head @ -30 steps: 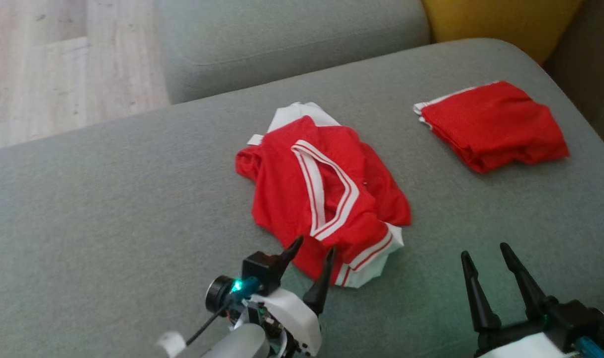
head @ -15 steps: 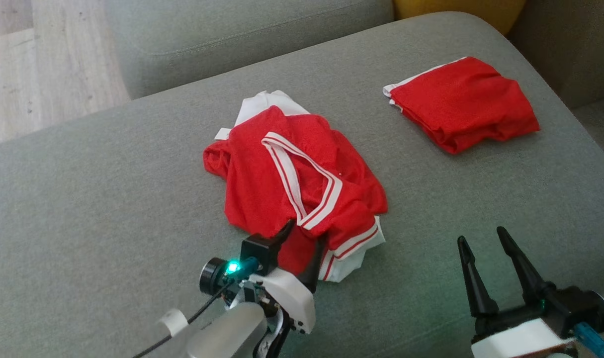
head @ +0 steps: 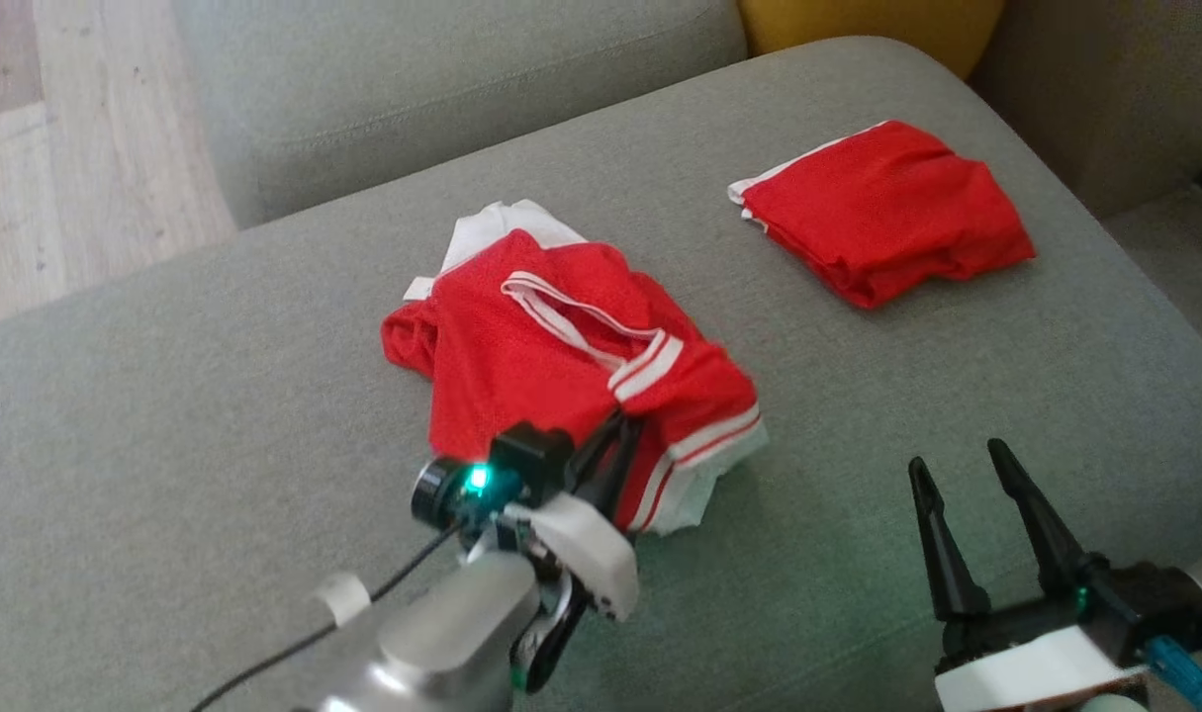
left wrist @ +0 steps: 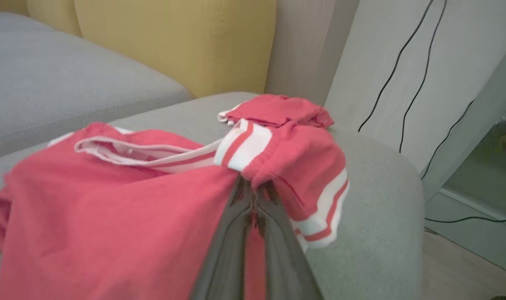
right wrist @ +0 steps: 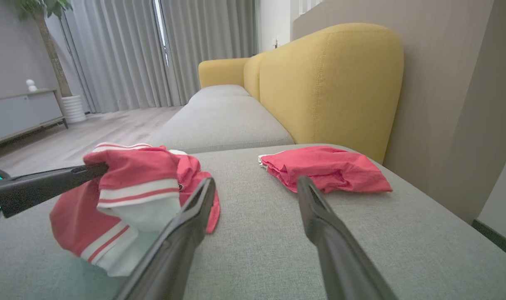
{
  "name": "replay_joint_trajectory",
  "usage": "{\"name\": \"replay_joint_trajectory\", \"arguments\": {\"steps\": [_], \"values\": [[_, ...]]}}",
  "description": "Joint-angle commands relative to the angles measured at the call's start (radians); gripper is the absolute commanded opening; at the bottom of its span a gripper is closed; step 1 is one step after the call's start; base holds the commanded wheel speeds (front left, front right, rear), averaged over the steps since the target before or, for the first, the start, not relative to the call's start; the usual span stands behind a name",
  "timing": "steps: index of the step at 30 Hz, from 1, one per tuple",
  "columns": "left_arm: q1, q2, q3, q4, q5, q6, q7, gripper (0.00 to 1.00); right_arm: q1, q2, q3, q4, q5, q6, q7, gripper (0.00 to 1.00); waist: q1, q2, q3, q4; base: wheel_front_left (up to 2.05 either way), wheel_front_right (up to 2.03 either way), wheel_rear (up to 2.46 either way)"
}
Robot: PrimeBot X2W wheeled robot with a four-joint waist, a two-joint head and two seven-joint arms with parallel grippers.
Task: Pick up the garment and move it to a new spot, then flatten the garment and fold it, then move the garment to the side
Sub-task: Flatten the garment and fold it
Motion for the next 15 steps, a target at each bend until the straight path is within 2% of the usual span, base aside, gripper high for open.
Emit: {"name": "replay_joint_trajectory", "arguments": {"steps": [1, 9, 15], "values": [[-0.089, 0.000, 0.027, -0.039, -0.012, -0.008, -0.016, 0.00, -0.033, -0.005, 0.026, -0.028, 0.014, -0.001, -0.006, 1.00, 0.0000, 0.0000, -0.011, -0.010, 0.00, 0.00, 0.00], [-0.321, 0.000, 0.102, -0.086, -0.020, -0.063, -0.018, 0.00, -0.043, 0.014, 0.048, 0.000, 0.052, -0.001, -0.006, 1.00, 0.0000, 0.0000, -0.036, -0.046, 0.00, 0.00, 0.00], [-0.555, 0.000, 0.238, -0.071, 0.044, -0.090, -0.018, 0.00, -0.051, 0.026, 0.053, -0.001, 0.057, -0.001, -0.006, 1.00, 0.0000, 0.0000, -0.039, -0.049, 0.00, 0.00, 0.00]]}}
